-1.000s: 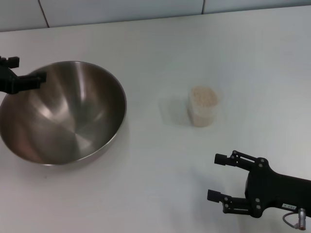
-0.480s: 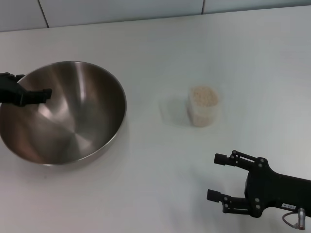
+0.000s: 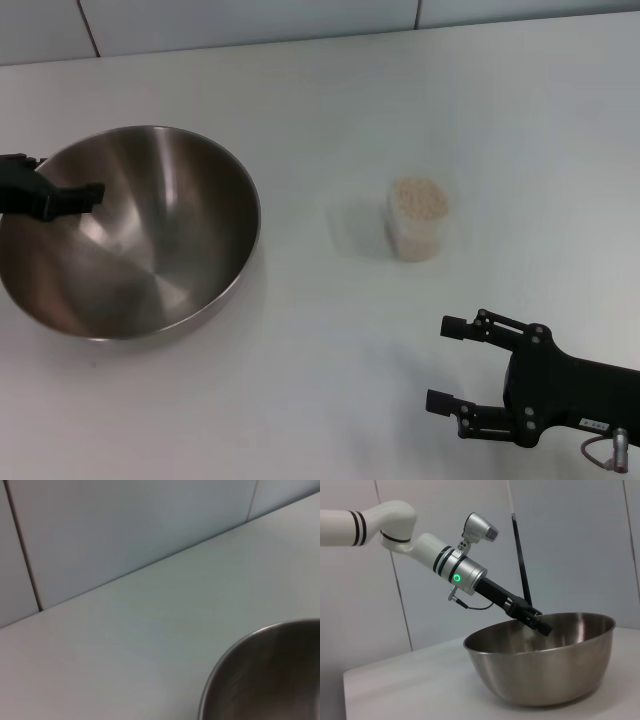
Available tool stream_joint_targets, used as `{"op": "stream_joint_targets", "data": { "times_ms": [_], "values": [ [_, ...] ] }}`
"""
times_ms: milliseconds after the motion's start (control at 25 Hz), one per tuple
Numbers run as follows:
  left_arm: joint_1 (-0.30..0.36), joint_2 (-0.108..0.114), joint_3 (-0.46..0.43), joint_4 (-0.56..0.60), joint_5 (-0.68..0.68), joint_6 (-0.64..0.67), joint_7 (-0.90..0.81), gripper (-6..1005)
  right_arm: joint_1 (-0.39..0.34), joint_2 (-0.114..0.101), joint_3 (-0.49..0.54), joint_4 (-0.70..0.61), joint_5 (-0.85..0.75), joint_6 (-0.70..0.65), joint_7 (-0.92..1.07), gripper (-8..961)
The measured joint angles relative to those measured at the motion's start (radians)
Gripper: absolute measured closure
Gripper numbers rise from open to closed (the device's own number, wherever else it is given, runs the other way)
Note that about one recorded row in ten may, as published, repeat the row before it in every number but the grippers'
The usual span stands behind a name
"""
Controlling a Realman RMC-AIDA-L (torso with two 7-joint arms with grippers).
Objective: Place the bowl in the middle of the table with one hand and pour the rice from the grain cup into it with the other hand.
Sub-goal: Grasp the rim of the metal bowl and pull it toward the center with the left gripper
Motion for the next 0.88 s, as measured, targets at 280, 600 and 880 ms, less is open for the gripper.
{"op": "stream_joint_targets", "data": {
  "times_ms": [280, 600, 880],
  "values": [
    [-0.014, 0.002, 0.007, -0.004, 0.005, -0.002, 0.002, 294, 0.0, 0.0, 0.0, 0.0, 0.0, 0.0, 0.0, 150],
    [-0.03, -0.001, 0.005, -0.007, 0.04, 0.002, 0.001, 733, 0.0, 0.0, 0.0, 0.0, -0.009, 0.001, 0.0, 154],
    [-0.08, 0.008, -0.021, -0.031, 0.05, 0.059, -0.03, 911, 0.0, 0.0, 0.0, 0.0, -0.01, 0.002, 0.0, 157]
  ]
}}
